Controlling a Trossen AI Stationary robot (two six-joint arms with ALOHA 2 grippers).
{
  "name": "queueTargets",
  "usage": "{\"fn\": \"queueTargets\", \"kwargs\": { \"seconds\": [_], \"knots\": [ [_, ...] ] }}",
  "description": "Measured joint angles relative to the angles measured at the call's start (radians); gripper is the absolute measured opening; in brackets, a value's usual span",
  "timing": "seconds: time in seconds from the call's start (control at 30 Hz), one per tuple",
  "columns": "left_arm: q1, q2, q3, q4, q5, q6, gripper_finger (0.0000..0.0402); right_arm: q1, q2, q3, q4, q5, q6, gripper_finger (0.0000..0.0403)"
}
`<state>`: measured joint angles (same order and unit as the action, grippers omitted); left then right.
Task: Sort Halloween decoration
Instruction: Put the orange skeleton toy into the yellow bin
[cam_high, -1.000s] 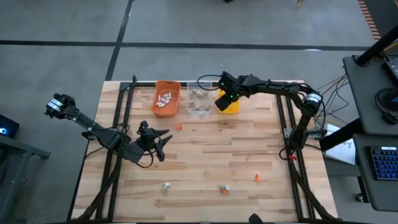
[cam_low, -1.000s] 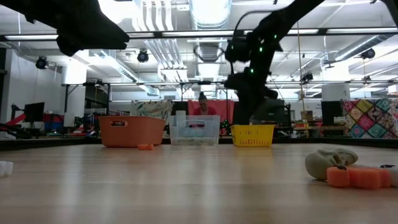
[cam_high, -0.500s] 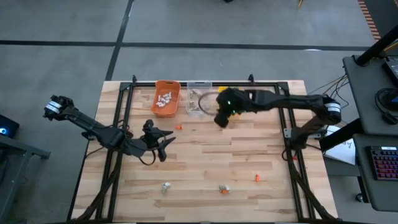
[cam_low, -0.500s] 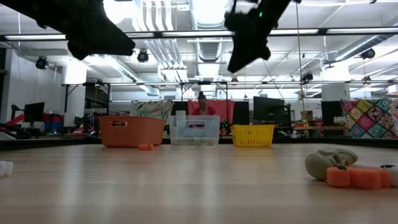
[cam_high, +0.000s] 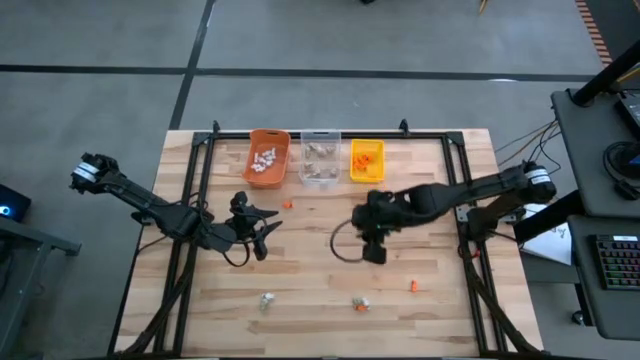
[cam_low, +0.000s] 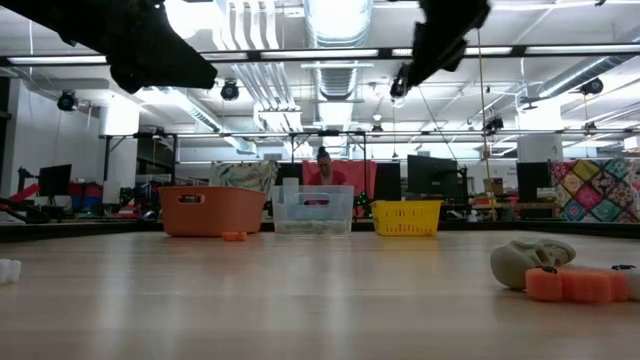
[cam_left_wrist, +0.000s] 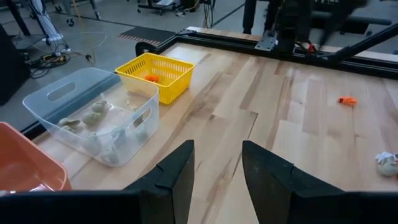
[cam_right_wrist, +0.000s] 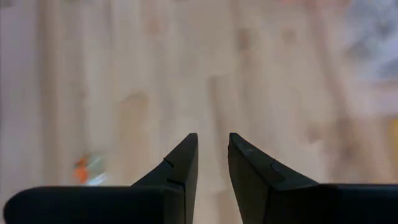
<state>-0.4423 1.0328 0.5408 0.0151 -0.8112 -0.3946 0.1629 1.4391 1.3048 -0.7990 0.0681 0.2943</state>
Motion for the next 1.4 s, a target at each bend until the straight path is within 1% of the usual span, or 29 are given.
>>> {"fn": "queueTargets", "kwargs": {
  "seconds": [0.23,0.57,0.7,0.87,1.03,1.17,1.33,1.4],
  "knots": [
    [0.0,0.0,0.0,0.0,0.0,0.012,0.0118,0.097,0.0,-0.003,-0.124,-0.147,0.297,0.0065],
    [0.0,0.0,0.0,0.005,-0.016,0.03,0.0118,0.24,0.001,-0.036,-0.273,-0.156,0.765,0.0048],
    [0.001,0.0,0.006,0.011,-0.018,0.052,0.0118,0.301,0.001,-0.084,-0.301,-0.197,0.93,0.0043],
    [0.001,0.0,0.02,0.012,-0.018,0.088,0.0118,0.377,0.002,-0.177,-0.302,-0.268,1.113,0.0043],
    [0.001,0.0,0.021,0.012,-0.018,0.103,0.0118,0.444,0.002,-0.276,-0.282,-0.281,1.281,0.0044],
    [0.001,0.0,0.021,0.013,-0.018,0.103,0.0118,0.477,0.002,-0.328,-0.206,-0.281,1.364,0.0062],
    [0.001,0.0,0.021,0.013,-0.018,0.103,0.0118,0.493,0.003,-0.379,-0.07,-0.27,1.434,0.0112],
    [0.001,0.0,0.021,0.014,-0.018,0.103,0.0118,0.499,0.005,-0.391,-0.054,-0.25,1.461,0.0132]
  ]
}}
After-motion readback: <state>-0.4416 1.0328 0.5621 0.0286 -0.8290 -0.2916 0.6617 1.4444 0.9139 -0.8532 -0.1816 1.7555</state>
